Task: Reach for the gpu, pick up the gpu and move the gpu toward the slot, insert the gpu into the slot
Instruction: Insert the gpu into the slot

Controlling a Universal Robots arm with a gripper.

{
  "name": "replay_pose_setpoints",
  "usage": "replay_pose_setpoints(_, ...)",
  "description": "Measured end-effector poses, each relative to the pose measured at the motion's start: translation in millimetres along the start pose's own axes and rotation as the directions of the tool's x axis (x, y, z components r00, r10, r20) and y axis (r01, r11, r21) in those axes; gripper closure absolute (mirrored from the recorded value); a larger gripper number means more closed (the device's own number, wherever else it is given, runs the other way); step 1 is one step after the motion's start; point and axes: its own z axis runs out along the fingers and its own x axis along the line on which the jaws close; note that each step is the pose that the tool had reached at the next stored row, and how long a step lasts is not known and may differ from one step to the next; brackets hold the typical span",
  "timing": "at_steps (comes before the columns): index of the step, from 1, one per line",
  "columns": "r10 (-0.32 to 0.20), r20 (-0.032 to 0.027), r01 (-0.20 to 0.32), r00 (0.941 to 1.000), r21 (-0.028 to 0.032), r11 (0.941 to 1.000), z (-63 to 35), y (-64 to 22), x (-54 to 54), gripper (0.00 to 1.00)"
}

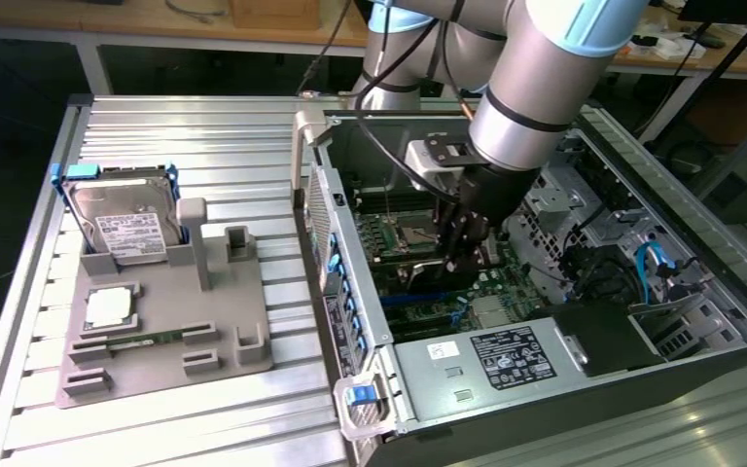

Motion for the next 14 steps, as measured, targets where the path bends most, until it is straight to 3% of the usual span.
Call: replay_pose_setpoints(14, 0.001, 0.0, -0.001, 1.0, -0.0001, 1.0, 2.0, 5.1, 0.3, 0.73)
